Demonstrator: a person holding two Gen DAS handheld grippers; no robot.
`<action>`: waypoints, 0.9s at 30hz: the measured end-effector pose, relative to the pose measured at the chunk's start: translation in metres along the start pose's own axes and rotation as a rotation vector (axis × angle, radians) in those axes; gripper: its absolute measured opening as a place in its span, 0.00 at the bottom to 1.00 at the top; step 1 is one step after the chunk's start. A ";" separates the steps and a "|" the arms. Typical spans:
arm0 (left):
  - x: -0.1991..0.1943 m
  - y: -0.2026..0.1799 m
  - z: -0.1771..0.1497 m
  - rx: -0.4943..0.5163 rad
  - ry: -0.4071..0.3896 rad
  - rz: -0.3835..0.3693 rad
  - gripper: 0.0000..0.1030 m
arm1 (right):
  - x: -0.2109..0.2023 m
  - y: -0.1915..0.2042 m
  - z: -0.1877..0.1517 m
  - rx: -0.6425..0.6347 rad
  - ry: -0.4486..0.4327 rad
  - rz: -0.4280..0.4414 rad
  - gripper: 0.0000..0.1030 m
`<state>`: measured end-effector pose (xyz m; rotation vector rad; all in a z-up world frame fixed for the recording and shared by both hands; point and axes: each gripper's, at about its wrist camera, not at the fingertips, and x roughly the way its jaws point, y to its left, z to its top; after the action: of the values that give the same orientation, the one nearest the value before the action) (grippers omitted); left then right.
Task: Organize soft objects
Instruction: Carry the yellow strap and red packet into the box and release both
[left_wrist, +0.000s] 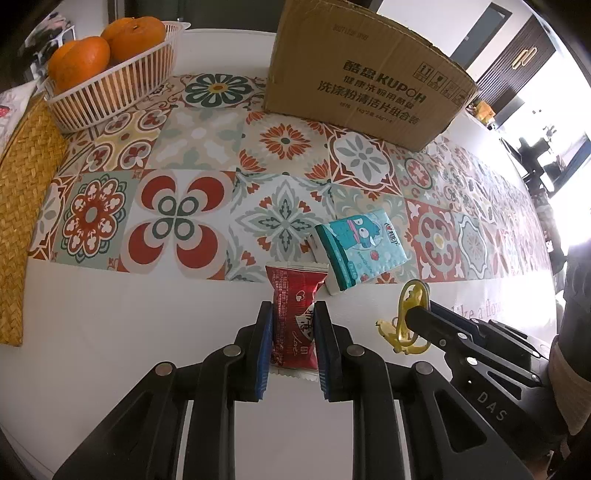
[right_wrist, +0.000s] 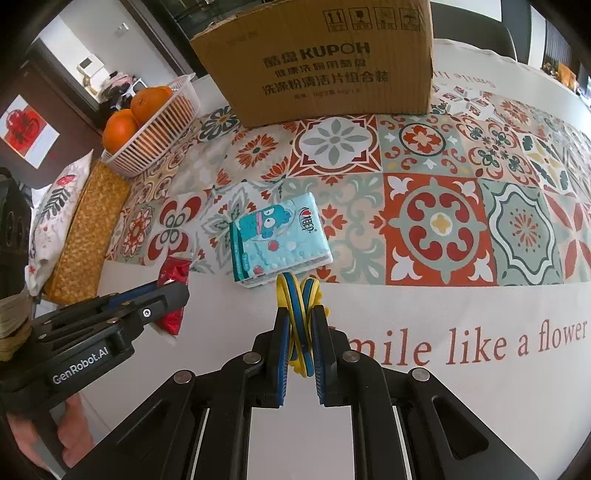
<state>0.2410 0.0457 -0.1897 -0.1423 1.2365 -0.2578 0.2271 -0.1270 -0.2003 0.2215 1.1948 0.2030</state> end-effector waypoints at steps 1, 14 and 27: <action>0.000 0.000 0.000 -0.001 -0.001 0.000 0.21 | 0.000 0.000 0.000 0.000 0.000 0.005 0.13; -0.022 -0.014 0.009 0.033 -0.067 0.000 0.21 | -0.028 0.001 0.012 -0.013 -0.072 0.013 0.13; -0.071 -0.041 0.041 0.109 -0.216 -0.015 0.21 | -0.080 0.007 0.045 -0.046 -0.233 0.017 0.13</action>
<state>0.2537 0.0240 -0.1013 -0.0830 1.0050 -0.3138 0.2401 -0.1451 -0.1107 0.2090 0.9558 0.2135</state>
